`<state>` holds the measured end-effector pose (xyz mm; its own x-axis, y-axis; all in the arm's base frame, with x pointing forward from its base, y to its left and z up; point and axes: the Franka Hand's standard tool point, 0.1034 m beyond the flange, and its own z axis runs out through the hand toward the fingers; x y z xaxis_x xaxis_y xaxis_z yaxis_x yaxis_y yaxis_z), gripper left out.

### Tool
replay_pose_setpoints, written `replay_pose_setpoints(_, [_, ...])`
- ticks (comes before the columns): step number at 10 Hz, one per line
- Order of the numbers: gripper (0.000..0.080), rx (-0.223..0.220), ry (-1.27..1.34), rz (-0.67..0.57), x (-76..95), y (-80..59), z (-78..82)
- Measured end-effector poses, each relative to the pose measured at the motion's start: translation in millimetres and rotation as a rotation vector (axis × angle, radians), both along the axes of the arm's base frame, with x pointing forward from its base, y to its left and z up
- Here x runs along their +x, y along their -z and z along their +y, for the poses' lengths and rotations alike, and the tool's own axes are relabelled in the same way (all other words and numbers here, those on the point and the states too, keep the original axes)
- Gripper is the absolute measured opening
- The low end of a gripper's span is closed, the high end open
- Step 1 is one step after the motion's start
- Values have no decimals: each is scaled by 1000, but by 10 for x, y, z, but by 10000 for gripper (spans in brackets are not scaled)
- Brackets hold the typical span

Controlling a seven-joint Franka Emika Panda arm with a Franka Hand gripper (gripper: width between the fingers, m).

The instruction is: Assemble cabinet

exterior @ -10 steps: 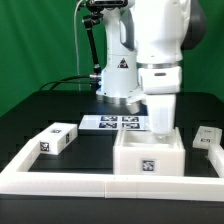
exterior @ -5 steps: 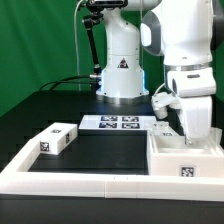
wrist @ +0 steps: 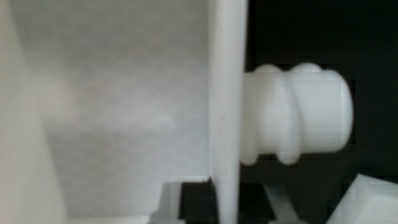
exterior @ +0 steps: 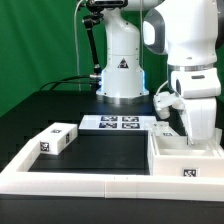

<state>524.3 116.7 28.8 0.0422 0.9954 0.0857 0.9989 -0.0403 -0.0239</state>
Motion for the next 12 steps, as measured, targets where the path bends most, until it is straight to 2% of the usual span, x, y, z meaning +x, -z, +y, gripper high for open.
replay_pose_setpoints(1, [38, -2, 5, -3, 3, -22, -22])
replay_pose_setpoints(2, [210, -2, 5, -5, 6, -31, -15])
replay_pose_setpoints(3, [346, -1, 5, -5, 0, -28, -12])
replay_pose_setpoints(4, [346, -1, 13, -9, -8, -37, -11])
replay_pose_setpoints(5, [527, -2, 31, -19, -26, -82, -17])
replay_pose_setpoints(6, [664, -5, 56, -34, -77, -167, -32])
replay_pose_setpoints(7, [664, -10, 81, -49, -153, -257, -59])
replay_pose_setpoints(8, [773, -15, 99, -61, -236, -343, -89])
replay_pose_setpoints(9, [792, -21, 135, -72, -321, -439, -105])
replay_pose_setpoints(10, [792, -19, 179, -81, -418, -478, -84])
replay_pose_setpoints(12, [798, 2, 255, -94, -599, -438, 49])
